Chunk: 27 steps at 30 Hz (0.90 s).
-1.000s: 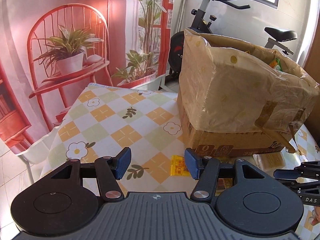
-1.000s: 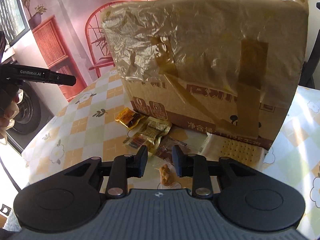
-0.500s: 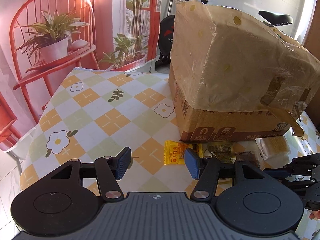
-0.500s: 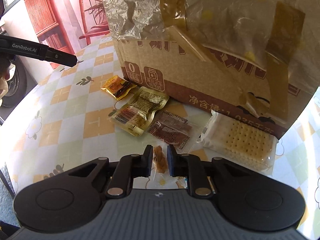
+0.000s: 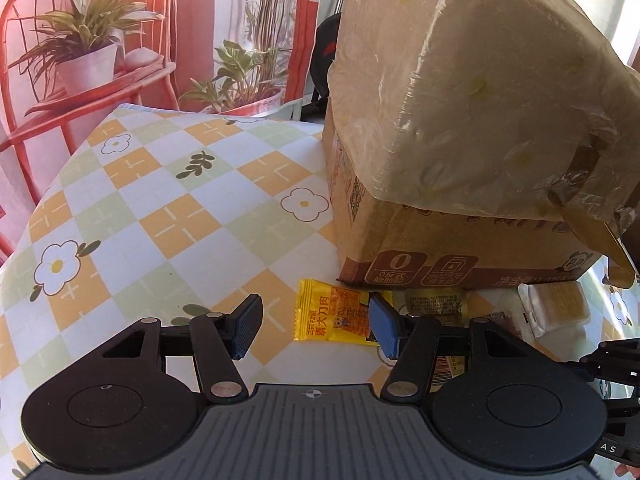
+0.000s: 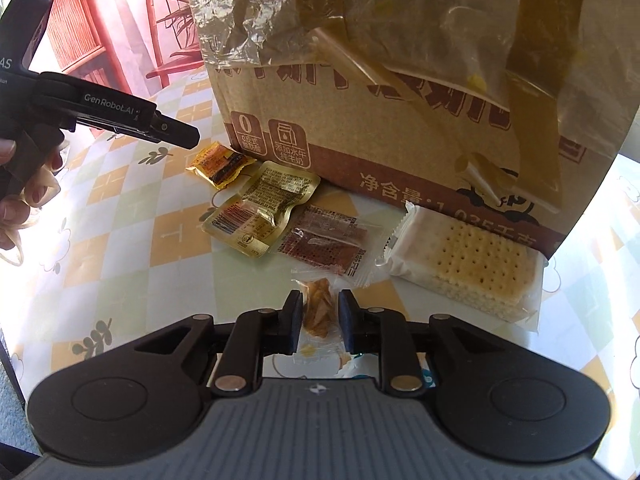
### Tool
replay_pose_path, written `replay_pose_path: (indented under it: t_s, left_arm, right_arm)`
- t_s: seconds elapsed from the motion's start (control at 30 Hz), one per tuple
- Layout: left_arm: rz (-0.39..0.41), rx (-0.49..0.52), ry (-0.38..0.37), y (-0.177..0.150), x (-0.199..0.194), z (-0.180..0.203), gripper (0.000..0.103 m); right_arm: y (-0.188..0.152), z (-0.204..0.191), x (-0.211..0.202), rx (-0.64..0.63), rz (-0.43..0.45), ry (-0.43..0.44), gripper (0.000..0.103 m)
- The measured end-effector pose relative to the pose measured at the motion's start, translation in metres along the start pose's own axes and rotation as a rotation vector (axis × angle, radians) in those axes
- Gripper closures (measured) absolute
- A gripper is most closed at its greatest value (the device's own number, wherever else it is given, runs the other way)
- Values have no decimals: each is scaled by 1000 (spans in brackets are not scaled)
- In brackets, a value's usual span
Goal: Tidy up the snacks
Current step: 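Grasp the small jerky packet with the right tool while the left grasps the yellow packet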
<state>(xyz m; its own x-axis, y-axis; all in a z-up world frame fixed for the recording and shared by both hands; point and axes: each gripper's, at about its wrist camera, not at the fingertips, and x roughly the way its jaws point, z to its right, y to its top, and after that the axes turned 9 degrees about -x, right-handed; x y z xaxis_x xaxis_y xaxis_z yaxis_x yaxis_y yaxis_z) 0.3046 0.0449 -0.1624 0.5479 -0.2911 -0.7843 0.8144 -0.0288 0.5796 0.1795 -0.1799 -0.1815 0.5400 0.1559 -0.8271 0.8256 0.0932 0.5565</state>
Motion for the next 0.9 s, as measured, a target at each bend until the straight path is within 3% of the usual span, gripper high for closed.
replay_pose_path:
  t_s: [0.2, 0.33, 0.6, 0.7, 0.9]
  left_arm:
    - [-28, 18, -22, -9, 6, 5, 42]
    - [-20, 31, 5, -11, 10, 5, 42]
    - [15, -5, -11, -7, 23, 7, 41]
    - [15, -8, 3, -7, 30, 11, 24]
    - [23, -24, 34, -7, 45, 13, 22]
  right_arm:
    - [-2, 2, -2, 13, 14, 7, 83]
    - [-4, 4, -4, 25, 21, 12, 83]
    - [-6, 5, -5, 34, 27, 15, 83]
    - [-7, 5, -5, 34, 31, 17, 83]
    - [-7, 4, -6, 36, 36, 15, 83]
